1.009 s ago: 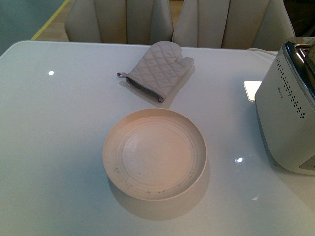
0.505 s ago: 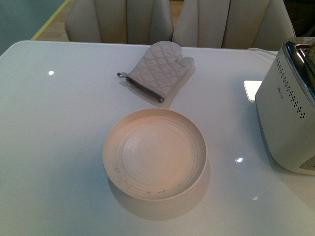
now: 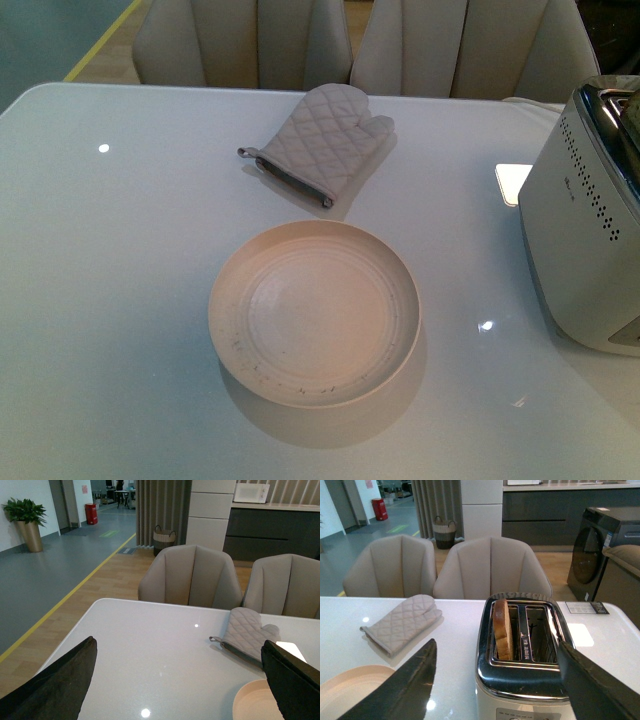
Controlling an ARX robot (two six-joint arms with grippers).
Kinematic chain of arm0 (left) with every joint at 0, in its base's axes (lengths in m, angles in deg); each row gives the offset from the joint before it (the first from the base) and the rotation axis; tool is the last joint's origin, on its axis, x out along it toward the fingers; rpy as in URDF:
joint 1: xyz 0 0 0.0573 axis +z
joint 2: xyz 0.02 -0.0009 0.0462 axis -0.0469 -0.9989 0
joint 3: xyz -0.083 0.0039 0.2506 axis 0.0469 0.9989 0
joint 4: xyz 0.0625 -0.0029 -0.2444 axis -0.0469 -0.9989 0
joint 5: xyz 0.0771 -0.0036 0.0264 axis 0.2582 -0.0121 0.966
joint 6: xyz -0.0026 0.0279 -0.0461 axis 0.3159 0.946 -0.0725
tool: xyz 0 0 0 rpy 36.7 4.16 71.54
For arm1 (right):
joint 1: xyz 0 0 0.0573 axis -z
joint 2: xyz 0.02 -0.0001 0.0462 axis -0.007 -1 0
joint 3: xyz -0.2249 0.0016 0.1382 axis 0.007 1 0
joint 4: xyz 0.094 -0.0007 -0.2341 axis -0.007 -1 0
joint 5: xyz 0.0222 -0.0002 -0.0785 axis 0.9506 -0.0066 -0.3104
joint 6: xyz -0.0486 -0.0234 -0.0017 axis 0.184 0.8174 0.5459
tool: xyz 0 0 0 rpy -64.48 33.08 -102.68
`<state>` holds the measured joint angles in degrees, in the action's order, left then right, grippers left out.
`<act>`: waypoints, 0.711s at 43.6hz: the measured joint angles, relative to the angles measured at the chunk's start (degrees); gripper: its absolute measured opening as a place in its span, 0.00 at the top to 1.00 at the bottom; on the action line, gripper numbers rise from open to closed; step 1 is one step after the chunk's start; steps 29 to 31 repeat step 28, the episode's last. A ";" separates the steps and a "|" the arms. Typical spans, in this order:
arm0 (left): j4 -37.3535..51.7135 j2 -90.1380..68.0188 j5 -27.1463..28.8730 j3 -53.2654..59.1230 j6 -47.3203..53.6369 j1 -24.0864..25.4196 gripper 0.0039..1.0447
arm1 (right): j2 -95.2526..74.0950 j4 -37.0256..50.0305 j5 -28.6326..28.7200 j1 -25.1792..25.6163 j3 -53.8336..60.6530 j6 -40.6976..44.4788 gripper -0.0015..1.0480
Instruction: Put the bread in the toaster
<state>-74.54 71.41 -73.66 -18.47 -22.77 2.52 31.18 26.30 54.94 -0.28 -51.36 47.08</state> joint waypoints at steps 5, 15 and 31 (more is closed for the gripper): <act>0.00 0.00 0.00 0.00 0.00 0.00 0.06 | 0.00 0.00 0.00 0.00 0.00 0.00 0.11; 0.00 0.00 0.00 0.00 0.00 0.00 0.06 | 0.00 0.00 0.00 0.00 0.00 0.00 0.09; 0.00 0.00 0.00 0.00 0.00 0.00 0.06 | 0.02 0.00 0.00 0.00 0.00 -0.02 0.09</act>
